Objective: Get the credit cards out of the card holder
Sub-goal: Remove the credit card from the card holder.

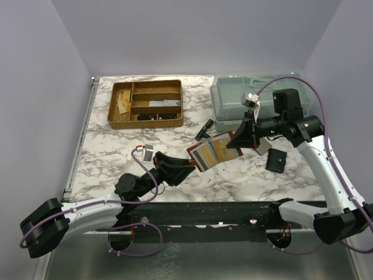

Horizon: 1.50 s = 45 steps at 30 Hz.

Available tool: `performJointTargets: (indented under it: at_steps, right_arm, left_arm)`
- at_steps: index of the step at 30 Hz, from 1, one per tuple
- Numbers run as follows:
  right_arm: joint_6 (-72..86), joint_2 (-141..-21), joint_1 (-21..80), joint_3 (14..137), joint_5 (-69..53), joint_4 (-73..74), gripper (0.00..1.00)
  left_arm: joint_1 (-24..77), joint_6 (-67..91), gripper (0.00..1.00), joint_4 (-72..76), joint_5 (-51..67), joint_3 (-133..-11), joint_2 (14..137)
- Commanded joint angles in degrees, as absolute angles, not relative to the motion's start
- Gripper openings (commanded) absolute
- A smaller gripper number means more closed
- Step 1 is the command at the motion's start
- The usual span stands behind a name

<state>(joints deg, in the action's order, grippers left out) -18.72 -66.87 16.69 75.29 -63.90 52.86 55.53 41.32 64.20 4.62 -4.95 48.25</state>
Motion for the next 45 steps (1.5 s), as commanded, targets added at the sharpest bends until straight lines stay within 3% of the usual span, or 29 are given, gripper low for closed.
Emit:
performJointTargets:
  at_steps: [1,7,10,13,18,20,21,23,33,39,45]
  right_arm:
    - [-17.6,-67.03,15.77,75.98,-68.34,53.43,0.0]
    - [-14.9,-67.62,12.18,75.26,-75.69,51.95,0.0]
    - [-12.2,-69.02,7.27,74.04,-86.72,50.35,0.0]
    - [-9.06,-68.63,6.07,70.62,-88.9,45.78,0.0]
    - [1.78,-66.01,5.91,63.18,-94.89,33.33,0.0]
    - [17.85,-64.36,5.49,55.8,-103.62,15.78,0.0]
    - [23.28,-63.56,5.44,54.08,-104.56,8.64,0.0]
    - [14.93,-63.24,5.36,55.02,-104.55,16.94,0.0]
    - [2.65,-63.81,4.92,63.8,-102.58,31.53,0.0]
    - [19.41,-60.71,4.92,54.03,-98.02,10.88,0.0]
    - [20.46,-59.69,4.92,53.62,-97.04,10.33,0.0]
  left_arm:
    - [55.13,39.99,0.5,66.15,4.28,-6.3,48.88]
    - [55.11,39.9,0.51,66.75,6.84,-6.99,49.07]
    - [55.06,40.28,0.59,66.85,5.77,-5.22,45.68]
    - [55.11,40.82,0.67,66.75,4.34,-3.47,41.07]
    - [55.11,40.58,0.78,62.26,4.14,-4.66,35.61]
    - [55.15,40.04,0.79,61.15,5.25,-6.33,36.21]
    - [55.11,39.81,0.79,61.12,5.91,-7.28,36.92]
    - [55.11,39.45,0.79,61.15,6.82,-8.97,38.15]
    - [55.11,40.36,0.78,59.43,3.35,-9.83,39.44]
    - [55.16,41.95,0.72,59.33,3.78,-12.85,43.65]
    - [55.13,41.24,0.62,59.09,3.14,-15.7,48.33]
